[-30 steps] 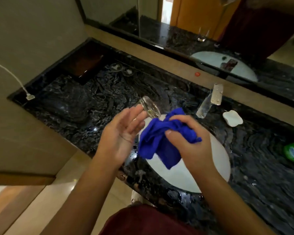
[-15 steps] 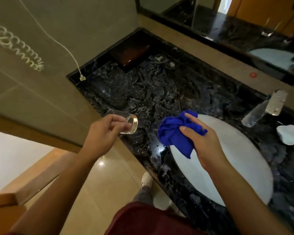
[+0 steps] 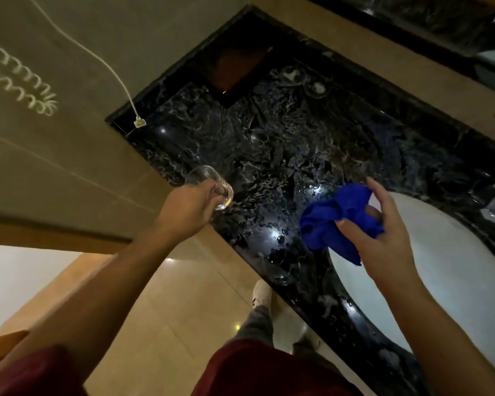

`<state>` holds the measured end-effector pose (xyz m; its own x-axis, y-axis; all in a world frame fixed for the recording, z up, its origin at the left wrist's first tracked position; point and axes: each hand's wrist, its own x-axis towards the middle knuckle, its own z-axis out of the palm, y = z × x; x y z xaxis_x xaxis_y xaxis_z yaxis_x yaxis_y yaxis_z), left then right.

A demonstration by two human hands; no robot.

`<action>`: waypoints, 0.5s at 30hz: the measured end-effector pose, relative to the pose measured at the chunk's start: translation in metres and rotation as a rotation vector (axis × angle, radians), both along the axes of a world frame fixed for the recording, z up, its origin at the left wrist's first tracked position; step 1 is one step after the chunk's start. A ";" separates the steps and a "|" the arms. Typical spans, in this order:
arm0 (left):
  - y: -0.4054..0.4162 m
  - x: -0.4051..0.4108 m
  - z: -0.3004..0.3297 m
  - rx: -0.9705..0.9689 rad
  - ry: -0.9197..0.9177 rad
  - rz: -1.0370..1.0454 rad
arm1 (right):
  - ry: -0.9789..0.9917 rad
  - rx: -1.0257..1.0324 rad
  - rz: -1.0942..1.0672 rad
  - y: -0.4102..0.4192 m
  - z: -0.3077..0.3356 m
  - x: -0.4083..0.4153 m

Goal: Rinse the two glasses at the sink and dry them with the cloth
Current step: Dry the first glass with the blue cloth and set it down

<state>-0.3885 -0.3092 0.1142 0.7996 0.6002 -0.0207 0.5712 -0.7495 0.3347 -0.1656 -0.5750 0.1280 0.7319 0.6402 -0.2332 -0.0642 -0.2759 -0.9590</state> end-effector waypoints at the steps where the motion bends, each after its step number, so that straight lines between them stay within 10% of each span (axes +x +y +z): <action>1: 0.007 0.002 -0.007 -0.005 0.017 -0.013 | -0.022 -0.021 0.005 0.005 -0.001 -0.001; 15: 0.046 0.025 -0.056 0.068 0.194 -0.133 | -0.029 -0.053 0.009 0.037 -0.014 -0.002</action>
